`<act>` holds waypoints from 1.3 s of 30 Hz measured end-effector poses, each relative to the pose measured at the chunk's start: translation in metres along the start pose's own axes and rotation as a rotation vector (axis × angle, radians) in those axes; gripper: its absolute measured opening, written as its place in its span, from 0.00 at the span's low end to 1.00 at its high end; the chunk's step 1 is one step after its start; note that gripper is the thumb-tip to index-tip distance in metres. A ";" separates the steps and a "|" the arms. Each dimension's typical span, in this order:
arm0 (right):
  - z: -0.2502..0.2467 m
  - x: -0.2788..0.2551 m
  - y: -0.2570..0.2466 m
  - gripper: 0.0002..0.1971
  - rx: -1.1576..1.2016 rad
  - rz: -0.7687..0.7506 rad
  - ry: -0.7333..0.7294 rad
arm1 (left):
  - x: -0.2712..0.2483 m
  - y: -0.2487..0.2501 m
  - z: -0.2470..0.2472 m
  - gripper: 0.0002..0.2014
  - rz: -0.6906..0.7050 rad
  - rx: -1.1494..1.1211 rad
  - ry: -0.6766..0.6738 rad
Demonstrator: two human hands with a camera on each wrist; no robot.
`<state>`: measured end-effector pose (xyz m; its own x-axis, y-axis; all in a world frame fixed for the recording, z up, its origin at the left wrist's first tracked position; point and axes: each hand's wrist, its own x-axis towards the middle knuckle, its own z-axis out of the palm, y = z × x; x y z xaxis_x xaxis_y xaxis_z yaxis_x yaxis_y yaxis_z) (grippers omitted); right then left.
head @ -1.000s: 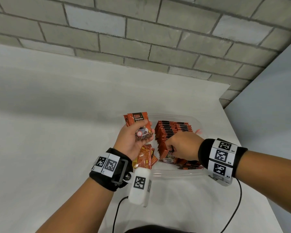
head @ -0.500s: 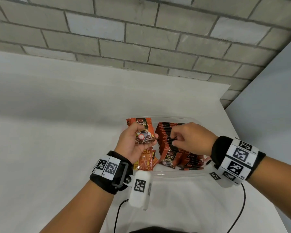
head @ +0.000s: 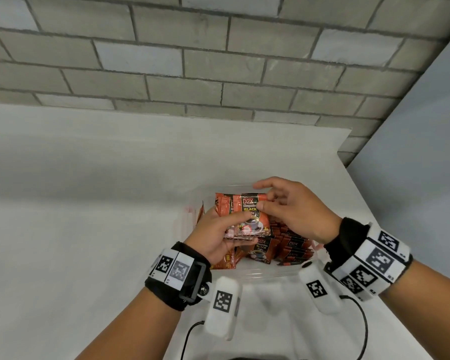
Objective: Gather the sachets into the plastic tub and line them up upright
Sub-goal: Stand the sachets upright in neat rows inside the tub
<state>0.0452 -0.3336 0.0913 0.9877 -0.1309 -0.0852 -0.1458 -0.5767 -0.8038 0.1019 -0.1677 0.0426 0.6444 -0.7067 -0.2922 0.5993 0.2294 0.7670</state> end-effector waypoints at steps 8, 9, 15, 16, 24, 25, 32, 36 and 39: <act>-0.006 0.003 -0.003 0.11 -0.138 -0.021 -0.060 | 0.002 -0.003 -0.005 0.18 0.072 0.131 0.016; -0.008 0.004 -0.002 0.11 -0.150 -0.010 -0.071 | 0.003 -0.002 -0.007 0.18 0.094 0.121 0.056; 0.000 0.010 0.007 0.05 -0.440 0.141 -0.332 | 0.011 0.000 -0.026 0.09 0.082 -0.076 0.282; 0.004 0.011 0.009 0.06 -0.517 0.164 -0.395 | 0.012 -0.001 -0.026 0.10 0.077 -0.079 0.280; 0.025 0.025 0.012 0.07 -0.865 0.185 -0.552 | 0.012 -0.001 -0.027 0.06 0.082 -0.093 0.251; 0.027 0.026 0.012 0.07 -0.924 0.180 -0.575 | 0.012 0.000 -0.028 0.06 0.083 -0.090 0.245; 0.037 0.030 0.012 0.14 -1.203 0.118 -0.708 | 0.011 0.000 -0.027 0.05 0.084 -0.072 0.233; 0.036 0.032 0.015 0.15 -1.242 0.103 -0.682 | 0.010 0.001 -0.027 0.05 0.084 -0.060 0.230; 0.035 0.030 0.013 0.12 -1.259 0.089 -0.677 | 0.009 0.001 -0.026 0.05 0.082 -0.054 0.234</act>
<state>0.0751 -0.3170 0.0576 0.7566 -0.0080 -0.6538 0.1944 -0.9519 0.2367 0.1213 -0.1565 0.0259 0.7807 -0.5111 -0.3595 0.5608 0.3193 0.7639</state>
